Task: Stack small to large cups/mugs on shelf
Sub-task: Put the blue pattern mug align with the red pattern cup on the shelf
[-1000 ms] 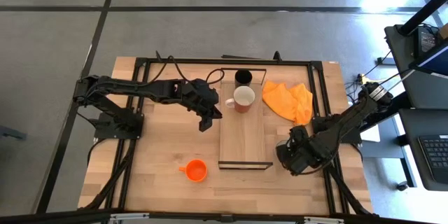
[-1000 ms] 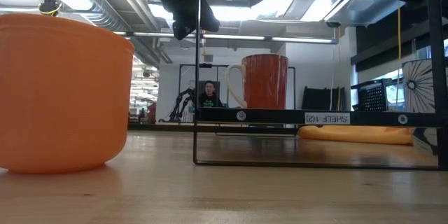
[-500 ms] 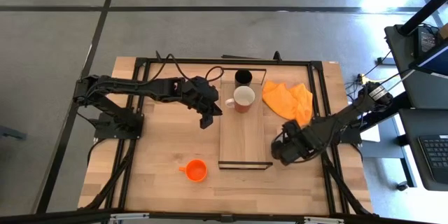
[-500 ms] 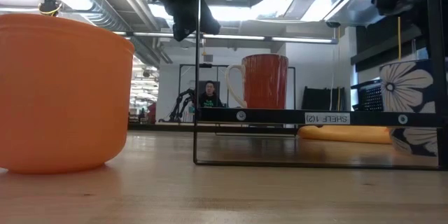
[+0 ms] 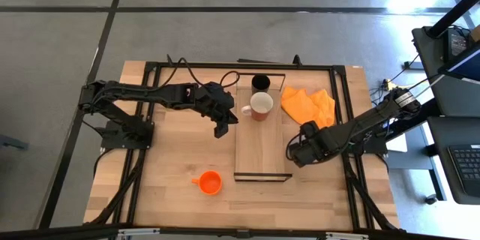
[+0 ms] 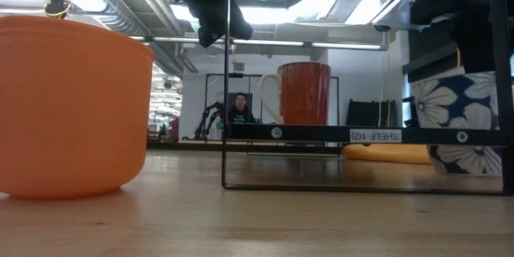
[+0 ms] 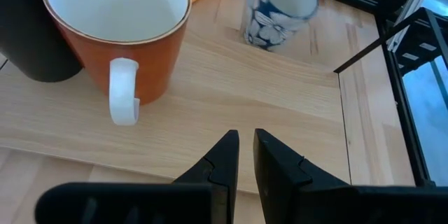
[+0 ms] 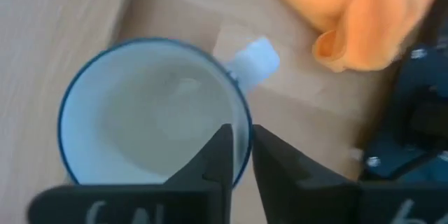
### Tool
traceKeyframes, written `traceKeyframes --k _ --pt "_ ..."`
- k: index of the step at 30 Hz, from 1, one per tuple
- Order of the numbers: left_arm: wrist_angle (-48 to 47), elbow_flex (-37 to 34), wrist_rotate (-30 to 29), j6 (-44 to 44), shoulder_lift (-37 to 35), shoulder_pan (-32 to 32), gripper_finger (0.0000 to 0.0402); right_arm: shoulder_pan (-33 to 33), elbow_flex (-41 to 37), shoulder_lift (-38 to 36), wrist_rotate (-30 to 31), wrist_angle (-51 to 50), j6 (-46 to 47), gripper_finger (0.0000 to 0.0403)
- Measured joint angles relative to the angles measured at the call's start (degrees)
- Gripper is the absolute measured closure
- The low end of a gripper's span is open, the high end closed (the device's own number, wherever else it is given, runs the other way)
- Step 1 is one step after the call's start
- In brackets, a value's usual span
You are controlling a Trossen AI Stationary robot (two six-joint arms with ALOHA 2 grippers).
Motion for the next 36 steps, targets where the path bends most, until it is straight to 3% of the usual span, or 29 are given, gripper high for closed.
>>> traceKeyframes --k 8,15,26,32,36 --pt "-0.01 0.0 0.0 -0.02 0.0 -0.02 0.0363 -0.58 0.0 0.0 -0.15 -0.86 -0.22 0.0288" --pt "-0.01 0.0 0.0 -0.04 0.0 -0.02 0.0363 -0.58 0.1 0.02 0.23 -2.71 -0.24 0.0266" --pt "-0.01 0.0 0.02 -1.13 0.0 -0.02 0.0363 -1.54 9.71 0.02 9.49 -8.93 2.77 0.026" --pt "0.01 0.0 0.02 -1.27 0.0 -0.04 0.0363 -5.88 10.53 0.02 4.54 -14.89 10.5 0.026" --pt "0.01 0.0 0.82 -1.29 0.0 -0.04 0.0363 -9.18 8.13 -0.76 0.67 -14.71 9.5 0.026"
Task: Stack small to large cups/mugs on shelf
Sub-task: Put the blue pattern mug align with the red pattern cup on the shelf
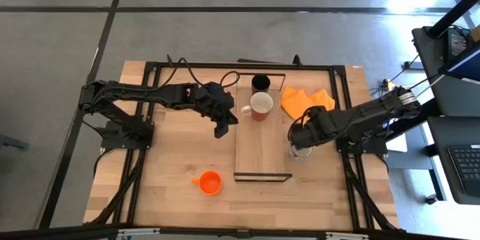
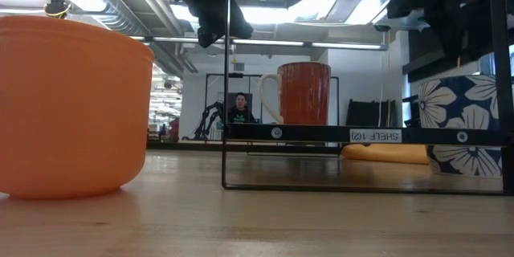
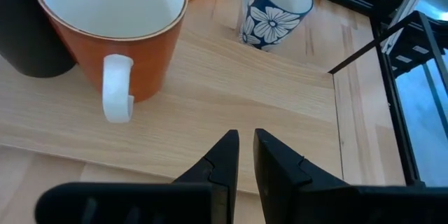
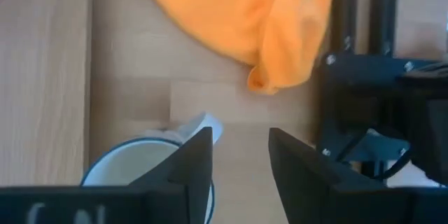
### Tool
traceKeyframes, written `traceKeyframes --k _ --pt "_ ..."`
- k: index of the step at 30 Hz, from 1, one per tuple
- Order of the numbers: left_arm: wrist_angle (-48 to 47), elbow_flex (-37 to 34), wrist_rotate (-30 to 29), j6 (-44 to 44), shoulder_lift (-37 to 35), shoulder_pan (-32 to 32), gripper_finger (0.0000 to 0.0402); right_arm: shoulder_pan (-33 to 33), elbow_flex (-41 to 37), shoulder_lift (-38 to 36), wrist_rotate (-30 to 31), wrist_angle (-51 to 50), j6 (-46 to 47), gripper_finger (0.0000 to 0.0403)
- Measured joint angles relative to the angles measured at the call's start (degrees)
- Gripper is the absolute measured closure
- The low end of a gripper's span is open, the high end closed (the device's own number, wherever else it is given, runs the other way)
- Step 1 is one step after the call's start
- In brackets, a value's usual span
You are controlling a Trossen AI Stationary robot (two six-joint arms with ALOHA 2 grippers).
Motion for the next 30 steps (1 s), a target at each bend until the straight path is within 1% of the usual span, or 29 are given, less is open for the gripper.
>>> traceKeyframes --k 4,9,13,16,26,30 --pt "-0.19 0.0 0.25 -0.2 0.0 -0.29 0.0363 -2.17 -2.91 -1.94 -2.89 3.55 -2.22 0.026" --pt "-0.76 0.0 0.27 -0.22 0.0 -0.68 0.0363 -2.37 -4.87 -4.37 -3.29 10.82 -3.17 0.026" --pt "-1.26 0.0 0.29 -0.22 0.0 -1.24 0.0363 -2.18 -4.9 -4.24 -3.19 12.66 -4.65 0.026" --pt "-1.46 0.0 0.29 -0.2 0.0 -1.55 0.0363 -2.22 -4.92 -4.09 -4.08 16.19 -5.13 0.026" --pt "-1.53 0.0 0.31 0.02 0.0 -1.53 0.0363 -2.22 -4.92 -3.97 -4.17 22.99 -1.91 0.026" --pt "-1.53 0.0 0.29 0.02 0.0 -1.53 0.0363 -2.22 -4.92 -2.24 -4.45 25.99 -1.93 0.026"
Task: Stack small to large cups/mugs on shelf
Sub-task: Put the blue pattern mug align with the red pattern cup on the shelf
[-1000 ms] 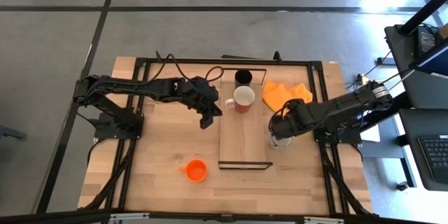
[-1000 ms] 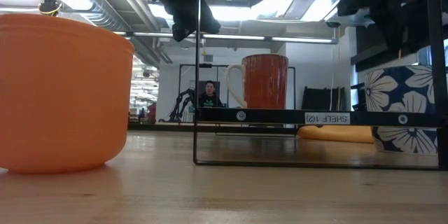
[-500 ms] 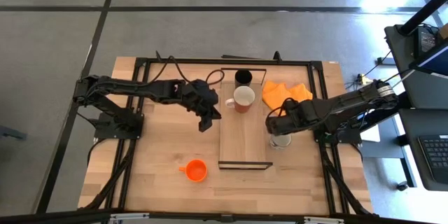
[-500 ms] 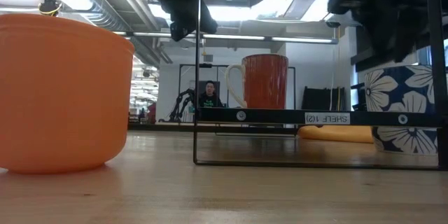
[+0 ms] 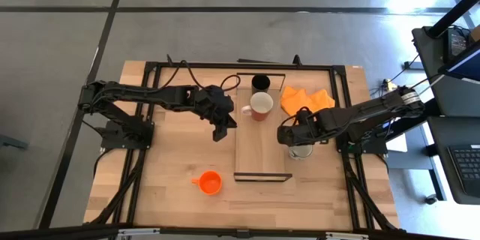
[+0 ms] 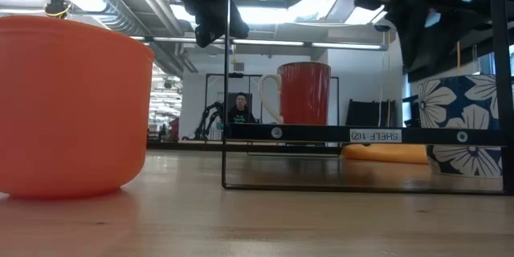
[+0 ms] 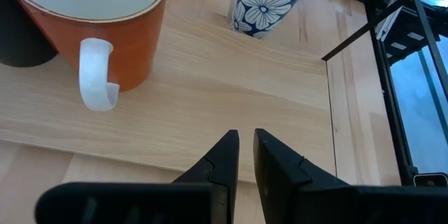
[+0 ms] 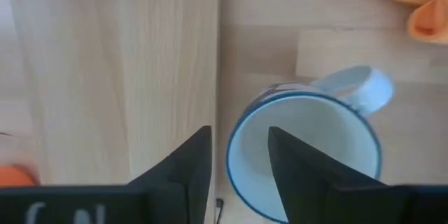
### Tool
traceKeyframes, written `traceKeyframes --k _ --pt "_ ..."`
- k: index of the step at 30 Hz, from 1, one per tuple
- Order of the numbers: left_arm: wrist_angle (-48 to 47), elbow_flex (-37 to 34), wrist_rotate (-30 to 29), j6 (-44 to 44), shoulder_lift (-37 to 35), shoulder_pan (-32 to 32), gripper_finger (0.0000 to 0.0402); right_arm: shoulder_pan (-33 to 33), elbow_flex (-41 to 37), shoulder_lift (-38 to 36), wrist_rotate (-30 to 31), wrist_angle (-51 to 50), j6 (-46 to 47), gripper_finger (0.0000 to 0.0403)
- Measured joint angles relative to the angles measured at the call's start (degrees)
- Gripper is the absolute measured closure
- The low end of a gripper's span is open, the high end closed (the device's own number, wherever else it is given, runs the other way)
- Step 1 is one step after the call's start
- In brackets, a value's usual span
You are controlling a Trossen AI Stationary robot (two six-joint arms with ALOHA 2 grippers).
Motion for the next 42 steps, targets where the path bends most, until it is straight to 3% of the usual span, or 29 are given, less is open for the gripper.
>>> traceKeyframes --k 7,31,42 --pt "-0.44 0.0 0.0 0.02 0.0 0.0 0.0363 0.0 -0.02 3.83 -1.26 1.0 -0.03 0.026" --pt "-2.16 0.0 -0.02 0.24 0.0 0.0 0.0363 0.19 -0.02 7.09 -3.02 0.87 -1.86 0.0262" --pt "-2.16 0.0 -0.02 0.22 0.0 0.0 0.0363 0.52 -0.02 7.07 -3.02 0.72 -2.41 0.0355"
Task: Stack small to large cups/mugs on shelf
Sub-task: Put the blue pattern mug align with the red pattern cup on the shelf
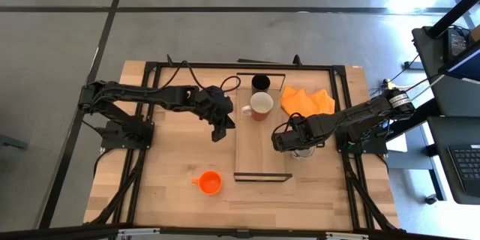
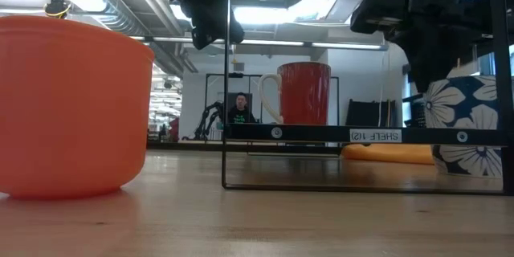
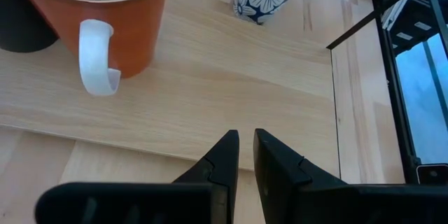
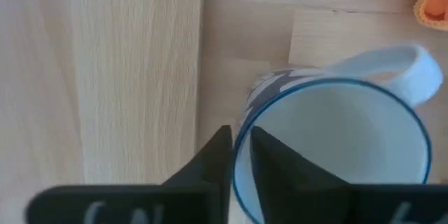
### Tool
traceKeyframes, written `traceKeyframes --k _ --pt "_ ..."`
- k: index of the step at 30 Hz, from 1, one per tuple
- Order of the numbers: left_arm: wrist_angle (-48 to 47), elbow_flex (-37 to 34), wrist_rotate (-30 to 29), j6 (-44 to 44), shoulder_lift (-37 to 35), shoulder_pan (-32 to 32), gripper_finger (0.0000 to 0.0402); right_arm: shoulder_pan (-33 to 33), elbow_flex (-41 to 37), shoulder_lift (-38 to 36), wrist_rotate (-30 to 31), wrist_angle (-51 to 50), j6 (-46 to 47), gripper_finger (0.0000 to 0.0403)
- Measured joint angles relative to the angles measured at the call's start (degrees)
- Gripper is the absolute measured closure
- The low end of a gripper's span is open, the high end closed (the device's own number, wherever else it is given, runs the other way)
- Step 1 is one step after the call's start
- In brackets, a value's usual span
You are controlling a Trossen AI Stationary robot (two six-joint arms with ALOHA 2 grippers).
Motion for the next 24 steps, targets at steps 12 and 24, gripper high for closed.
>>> traceKeyframes --k 12,24 --pt "0.0 0.0 0.0 0.02 0.0 0.0 0.0363 0.0 0.04 -0.07 -0.91 -0.83 -6.5 0.0369" --pt "-0.04 0.0 0.0 0.02 0.0 0.02 0.0363 0.04 0.11 -0.09 -3.3 -3.36 -20.0 0.0389"
